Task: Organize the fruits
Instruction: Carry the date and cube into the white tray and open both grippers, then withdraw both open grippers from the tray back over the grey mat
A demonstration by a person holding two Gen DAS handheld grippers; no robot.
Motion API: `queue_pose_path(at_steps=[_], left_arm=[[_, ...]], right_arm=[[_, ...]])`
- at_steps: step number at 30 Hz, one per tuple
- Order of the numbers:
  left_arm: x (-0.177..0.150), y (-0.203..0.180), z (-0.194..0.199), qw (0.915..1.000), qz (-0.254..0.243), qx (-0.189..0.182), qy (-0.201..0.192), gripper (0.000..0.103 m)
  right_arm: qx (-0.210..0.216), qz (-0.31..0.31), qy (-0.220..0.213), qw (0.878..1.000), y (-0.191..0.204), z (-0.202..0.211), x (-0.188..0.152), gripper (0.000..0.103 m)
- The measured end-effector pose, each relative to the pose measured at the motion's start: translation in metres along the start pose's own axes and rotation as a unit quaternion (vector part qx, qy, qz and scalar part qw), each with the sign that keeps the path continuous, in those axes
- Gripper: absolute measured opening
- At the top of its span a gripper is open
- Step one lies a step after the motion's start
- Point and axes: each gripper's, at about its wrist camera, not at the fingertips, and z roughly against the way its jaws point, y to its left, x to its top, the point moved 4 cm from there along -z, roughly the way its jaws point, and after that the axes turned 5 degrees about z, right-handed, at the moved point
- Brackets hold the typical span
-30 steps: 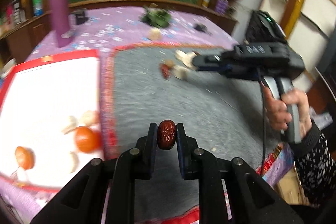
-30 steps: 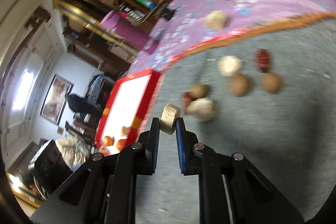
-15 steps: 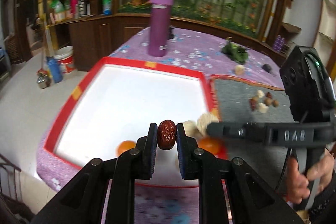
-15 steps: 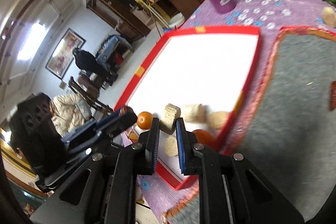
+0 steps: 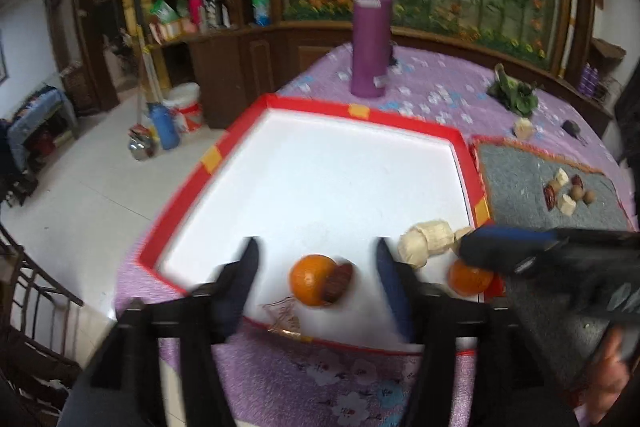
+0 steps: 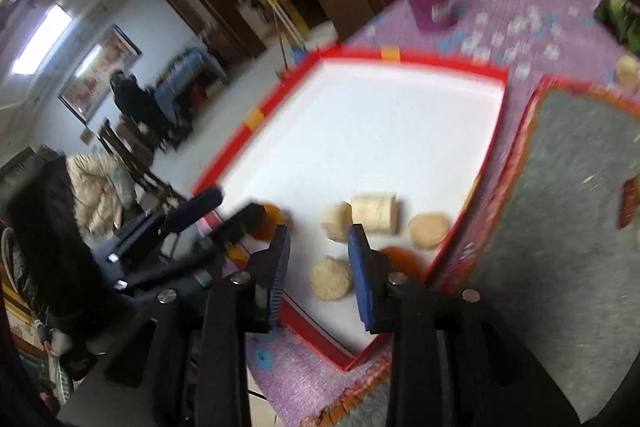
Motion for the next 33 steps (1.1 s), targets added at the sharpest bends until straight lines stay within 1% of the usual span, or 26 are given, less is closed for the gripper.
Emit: queue_pose_path(at_steps=[1, 2, 3, 4, 5, 8, 9, 10, 13, 14, 16, 22, 24, 28, 33], left_arm=[[0.001, 0.0, 0.01, 0.9998, 0.001, 0.003, -0.017, 0.07], [0.003, -0.001, 0.02, 0.9994, 0.005, 0.006, -0.034, 0.078], [0.005, -0.002, 0.03, 0.9987, 0.01, 0.009, -0.05, 0.084], [0.005, -0.004, 0.038, 0.9979, 0.012, 0.008, -0.063, 0.084], [0.005, -0.009, 0.053, 0.996, 0.014, 0.0, -0.088, 0.084], [0.001, -0.021, 0.083, 0.9895, 0.017, -0.011, -0.143, 0.09], [0.0, -0.026, 0.089, 0.9873, 0.017, -0.018, -0.157, 0.09], [-0.003, -0.032, 0.1, 0.9845, 0.02, -0.033, -0.171, 0.09], [-0.007, -0.047, 0.115, 0.9834, 0.018, -0.079, -0.162, 0.09], [-0.007, -0.052, 0.12, 0.9823, 0.017, -0.088, -0.164, 0.09], [-0.008, -0.059, 0.131, 0.9802, 0.012, -0.09, -0.176, 0.09], [-0.009, -0.069, 0.164, 0.9736, 0.002, -0.096, -0.207, 0.09], [-0.014, -0.076, 0.169, 0.9721, -0.006, -0.096, -0.214, 0.09], [-0.024, -0.096, 0.173, 0.9712, -0.043, -0.098, -0.213, 0.09], [-0.031, -0.11, 0.186, 0.9677, -0.061, -0.111, -0.218, 0.09]], right_arm=[[-0.006, 0.009, -0.021, 1.0, 0.0, 0.016, 0.002, 0.041], [-0.018, 0.017, -0.038, 0.999, -0.004, 0.032, 0.001, 0.044], [-0.033, 0.025, -0.056, 0.998, -0.006, 0.045, 0.0, 0.051], [-0.047, 0.032, -0.075, 0.996, -0.01, 0.061, -0.002, 0.057], [-0.053, 0.034, -0.087, 0.994, -0.013, 0.071, -0.004, 0.058], [-0.079, 0.026, -0.119, 0.989, -0.031, 0.11, -0.015, 0.059], [-0.084, 0.022, -0.124, 0.988, -0.035, 0.119, -0.019, 0.06], [-0.094, 0.019, -0.134, 0.986, -0.042, 0.132, -0.026, 0.061], [-0.126, 0.024, -0.156, 0.979, -0.052, 0.164, -0.044, 0.065], [-0.13, 0.023, -0.163, 0.978, -0.053, 0.172, -0.049, 0.066], [-0.133, 0.016, -0.185, 0.974, -0.06, 0.195, -0.059, 0.072], [-0.169, 0.012, -0.217, 0.961, -0.067, 0.244, -0.083, 0.073], [-0.17, 0.011, -0.226, 0.959, -0.064, 0.256, -0.092, 0.074], [-0.194, 0.02, -0.245, 0.95, -0.062, 0.273, -0.099, 0.075], [-0.193, 0.021, -0.273, 0.942, -0.058, 0.296, -0.106, 0.076]])
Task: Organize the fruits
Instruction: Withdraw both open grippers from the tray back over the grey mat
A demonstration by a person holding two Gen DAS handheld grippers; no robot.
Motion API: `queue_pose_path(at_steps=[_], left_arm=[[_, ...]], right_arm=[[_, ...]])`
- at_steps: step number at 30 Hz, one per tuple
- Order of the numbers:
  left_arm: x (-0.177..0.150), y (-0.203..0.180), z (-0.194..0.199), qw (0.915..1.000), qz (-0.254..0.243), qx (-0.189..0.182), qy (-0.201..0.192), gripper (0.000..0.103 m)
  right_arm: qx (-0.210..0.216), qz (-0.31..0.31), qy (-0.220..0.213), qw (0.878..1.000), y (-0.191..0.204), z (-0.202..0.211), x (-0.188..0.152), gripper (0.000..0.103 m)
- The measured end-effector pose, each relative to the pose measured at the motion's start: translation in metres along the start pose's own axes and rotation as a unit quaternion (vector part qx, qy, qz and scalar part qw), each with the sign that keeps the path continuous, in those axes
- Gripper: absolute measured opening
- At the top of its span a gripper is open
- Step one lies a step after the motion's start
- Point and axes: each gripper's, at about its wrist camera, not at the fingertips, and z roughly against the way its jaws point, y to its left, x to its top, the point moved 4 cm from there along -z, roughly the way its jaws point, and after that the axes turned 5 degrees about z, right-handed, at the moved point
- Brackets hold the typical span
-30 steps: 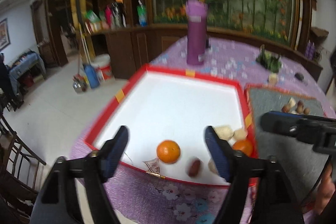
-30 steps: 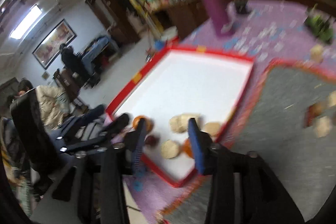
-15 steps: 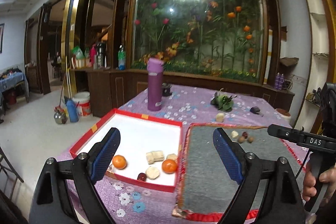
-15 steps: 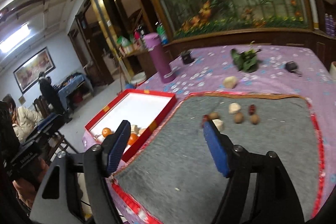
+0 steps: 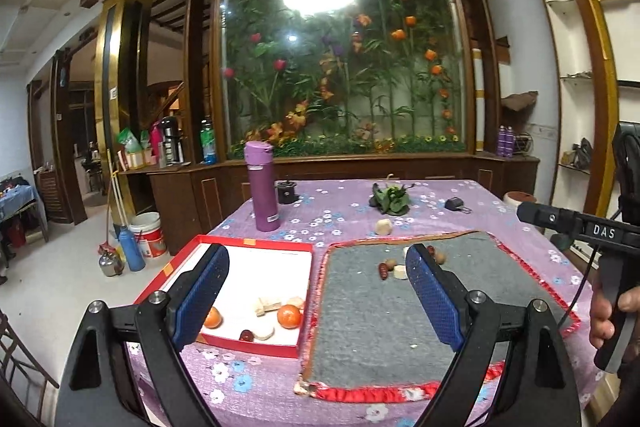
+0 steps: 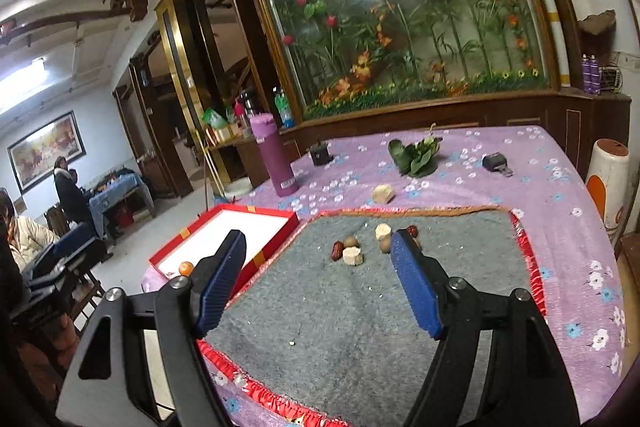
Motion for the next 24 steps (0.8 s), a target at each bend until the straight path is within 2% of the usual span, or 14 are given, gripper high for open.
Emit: queue_pose_path(at_steps=[11, 16, 24], left_arm=[[-0.006, -0.026, 0.015, 0.9989, -0.037, -0.027, -0.007, 0.09], [-0.014, -0.028, 0.01, 0.9985, -0.045, -0.031, 0.008, 0.09], [-0.021, -0.018, 0.004, 0.9991, -0.028, -0.02, 0.023, 0.09]], right_arm=[[-0.033, -0.021, -0.029, 0.999, -0.023, 0.028, 0.001, 0.079], [-0.043, -0.04, -0.025, 0.998, -0.036, 0.029, -0.005, 0.079], [-0.046, -0.043, -0.009, 0.998, -0.036, 0.024, -0.013, 0.079]])
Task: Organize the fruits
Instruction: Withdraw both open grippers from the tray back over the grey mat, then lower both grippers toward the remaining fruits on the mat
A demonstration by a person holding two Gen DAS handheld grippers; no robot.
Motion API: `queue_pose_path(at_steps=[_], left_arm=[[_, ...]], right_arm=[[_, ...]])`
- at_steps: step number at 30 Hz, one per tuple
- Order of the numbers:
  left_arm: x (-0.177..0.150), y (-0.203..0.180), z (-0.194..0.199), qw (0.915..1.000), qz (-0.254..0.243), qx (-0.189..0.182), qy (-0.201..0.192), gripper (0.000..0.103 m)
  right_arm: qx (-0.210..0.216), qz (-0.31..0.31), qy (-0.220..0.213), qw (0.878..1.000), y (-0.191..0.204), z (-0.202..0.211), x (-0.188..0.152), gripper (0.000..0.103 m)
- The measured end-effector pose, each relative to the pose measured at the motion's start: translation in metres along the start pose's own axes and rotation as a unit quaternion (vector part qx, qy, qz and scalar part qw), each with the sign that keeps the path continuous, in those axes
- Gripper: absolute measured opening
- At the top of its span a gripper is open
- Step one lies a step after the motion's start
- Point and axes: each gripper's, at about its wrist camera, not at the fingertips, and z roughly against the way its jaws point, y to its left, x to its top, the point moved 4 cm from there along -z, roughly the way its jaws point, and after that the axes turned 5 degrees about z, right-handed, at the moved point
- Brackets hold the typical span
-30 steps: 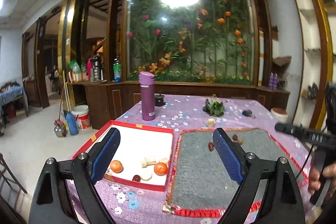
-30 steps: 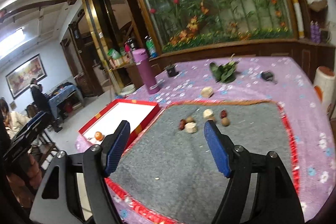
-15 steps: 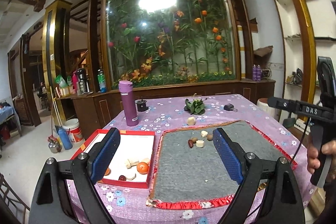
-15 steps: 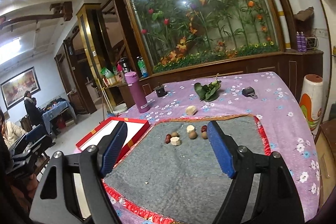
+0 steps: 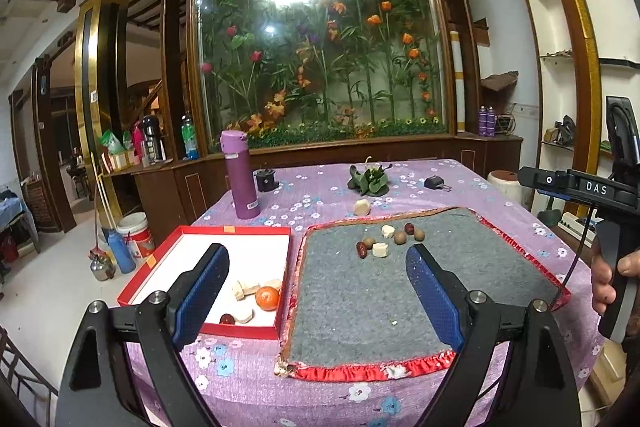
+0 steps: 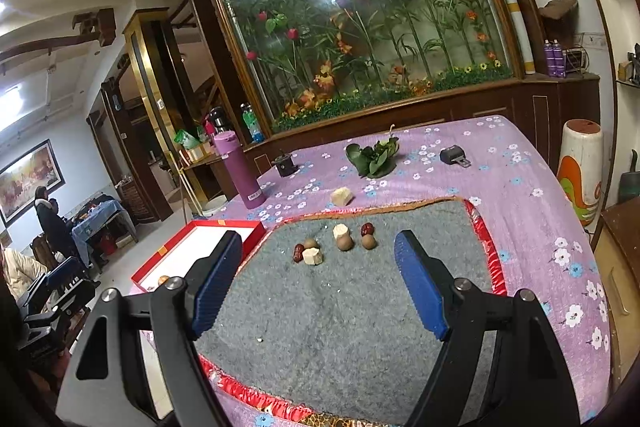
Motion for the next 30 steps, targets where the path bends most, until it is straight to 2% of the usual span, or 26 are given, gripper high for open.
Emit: queue_pose_path(at_steps=[8, 15, 19, 23, 25, 29, 30], left_arm=[[-0.002, 0.008, -0.004, 0.9999, 0.007, 0.007, 0.01, 0.09], [-0.014, 0.023, -0.02, 0.9987, 0.014, 0.02, 0.045, 0.09], [-0.016, 0.037, -0.034, 0.9971, 0.024, 0.02, 0.069, 0.09], [-0.013, 0.043, -0.062, 0.9932, 0.048, -0.013, 0.105, 0.09], [-0.009, 0.039, -0.079, 0.9906, 0.051, -0.03, 0.124, 0.09], [-0.007, 0.02, -0.123, 0.9843, 0.035, -0.046, 0.167, 0.09], [-0.007, 0.014, -0.133, 0.9826, 0.031, -0.054, 0.175, 0.09]], right_arm=[[0.005, 0.011, 0.014, 1.0, 0.008, -0.007, -0.004, 0.079], [-0.007, -0.009, 0.038, 0.999, -0.007, -0.019, -0.007, 0.079], [-0.011, -0.037, 0.09, 0.995, -0.027, -0.046, -0.006, 0.079], [-0.013, -0.085, 0.16, 0.983, -0.058, -0.09, 0.001, 0.079], [-0.014, -0.104, 0.183, 0.978, -0.073, -0.112, 0.008, 0.079], [-0.028, -0.099, 0.224, 0.969, -0.083, -0.15, 0.014, 0.079], [-0.019, -0.1, 0.237, 0.966, -0.083, -0.162, 0.013, 0.079]])
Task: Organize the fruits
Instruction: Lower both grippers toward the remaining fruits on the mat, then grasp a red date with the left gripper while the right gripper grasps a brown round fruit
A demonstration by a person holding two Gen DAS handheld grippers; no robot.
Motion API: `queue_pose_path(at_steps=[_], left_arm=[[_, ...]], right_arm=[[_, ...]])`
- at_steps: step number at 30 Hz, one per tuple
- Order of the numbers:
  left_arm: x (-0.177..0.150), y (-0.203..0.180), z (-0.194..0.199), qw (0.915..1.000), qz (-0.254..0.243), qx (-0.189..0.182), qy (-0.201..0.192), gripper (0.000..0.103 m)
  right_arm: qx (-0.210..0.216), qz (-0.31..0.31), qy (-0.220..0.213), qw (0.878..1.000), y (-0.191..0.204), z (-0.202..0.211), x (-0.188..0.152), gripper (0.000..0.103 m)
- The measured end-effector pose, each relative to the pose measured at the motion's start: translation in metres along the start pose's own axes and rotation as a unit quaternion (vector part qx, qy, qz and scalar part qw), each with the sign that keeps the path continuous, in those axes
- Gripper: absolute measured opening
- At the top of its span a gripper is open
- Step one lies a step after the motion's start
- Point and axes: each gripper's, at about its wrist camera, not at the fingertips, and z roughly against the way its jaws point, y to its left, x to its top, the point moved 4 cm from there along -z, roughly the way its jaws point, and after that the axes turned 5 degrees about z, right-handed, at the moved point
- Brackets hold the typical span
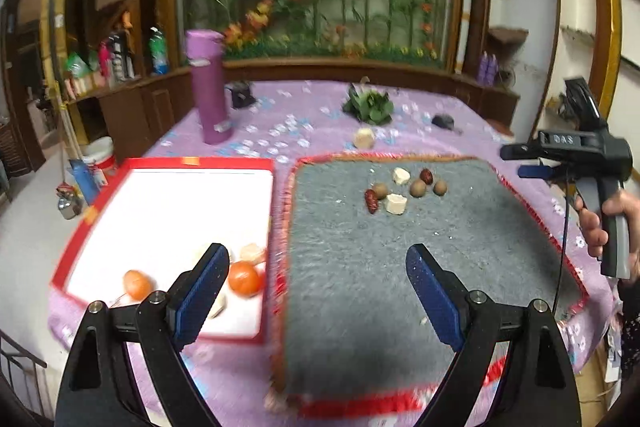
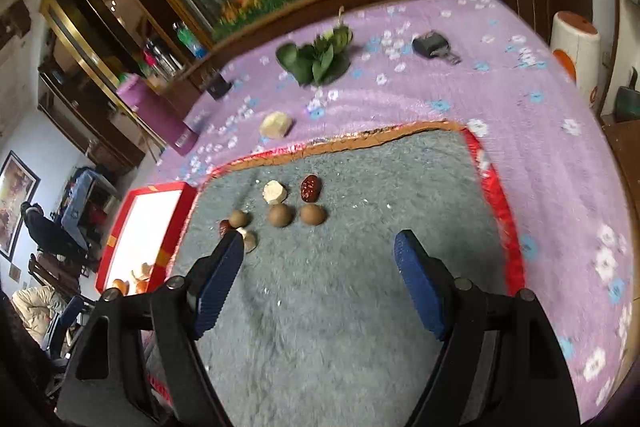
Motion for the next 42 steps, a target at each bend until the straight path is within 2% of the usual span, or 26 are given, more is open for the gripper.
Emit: queue_pose_path(at_steps=[3, 6, 9, 11, 14, 16, 21, 23, 25, 27, 29, 30, 32, 34, 38, 42], left_arm=[[0.009, -0.014, -0.034, 0.9993, -0.022, 0.006, 0.028, 0.09], [0.015, -0.026, -0.064, 0.9966, -0.052, 0.012, 0.062, 0.09], [0.022, -0.034, -0.089, 0.9926, -0.084, 0.028, 0.083, 0.09], [0.027, -0.038, -0.101, 0.9911, -0.094, 0.027, 0.09, 0.09], [0.027, -0.046, -0.117, 0.9856, -0.123, 0.018, 0.115, 0.09], [0.025, -0.049, -0.125, 0.9825, -0.137, 0.029, 0.123, 0.09], [0.028, -0.051, -0.143, 0.9792, -0.143, 0.038, 0.139, 0.089], [0.028, -0.053, -0.152, 0.9765, -0.151, 0.051, 0.145, 0.088], [0.028, -0.055, -0.162, 0.9737, -0.155, 0.055, 0.158, 0.082], [0.028, -0.058, -0.171, 0.9713, -0.16, 0.055, 0.167, 0.078], [0.031, -0.057, -0.174, 0.9726, -0.157, 0.064, 0.159, 0.078], [0.033, -0.056, -0.175, 0.9734, -0.153, 0.064, 0.158, 0.074], [0.038, -0.052, -0.182, 0.9757, -0.13, 0.046, 0.17, 0.063], [0.037, -0.053, -0.187, 0.9767, -0.118, 0.049, 0.172, 0.062], [0.028, -0.066, -0.186, 0.9751, -0.15, 0.071, 0.147, 0.051], [0.028, -0.062, -0.189, 0.9776, -0.132, 0.06, 0.152, 0.047]], right_arm=[[0.014, 0.006, 0.03, 0.999, 0.006, -0.032, 0.009, 0.073], [0.017, 0.004, 0.049, 0.999, 0.006, -0.063, 0.016, 0.059], [0.023, -0.013, 0.063, 0.998, -0.001, -0.085, 0.023, 0.053], [0.021, -0.012, 0.068, 0.997, -0.003, -0.093, 0.026, 0.052], [0.02, -0.006, 0.085, 0.996, -0.003, -0.104, 0.024, 0.046], [0.012, 0.009, 0.094, 0.995, -0.003, -0.112, 0.02, 0.035], [-0.018, 0.059, 0.089, 0.994, 0.0, -0.114, 0.016, 0.024], [-0.032, 0.09, 0.082, 0.992, 0.005, -0.114, 0.013, 0.024], [-0.041, 0.113, 0.079, 0.99, 0.009, -0.113, 0.01, 0.024], [-0.019, 0.093, 0.082, 0.992, 0.003, -0.112, 0.011, 0.024], [0.01, 0.063, 0.085, 0.994, -0.005, -0.109, 0.012, 0.024], [0.021, 0.052, 0.086, 0.995, -0.009, -0.108, 0.012, 0.024], [0.029, 0.041, 0.084, 0.995, -0.009, -0.107, 0.013, 0.024], [0.041, 0.033, 0.082, 0.995, -0.009, -0.106, 0.013, 0.024], [0.054, 0.018, 0.079, 0.995, -0.01, -0.102, 0.014, 0.024], [0.061, -0.001, 0.067, 0.996, -0.015, -0.097, 0.019, 0.024]])
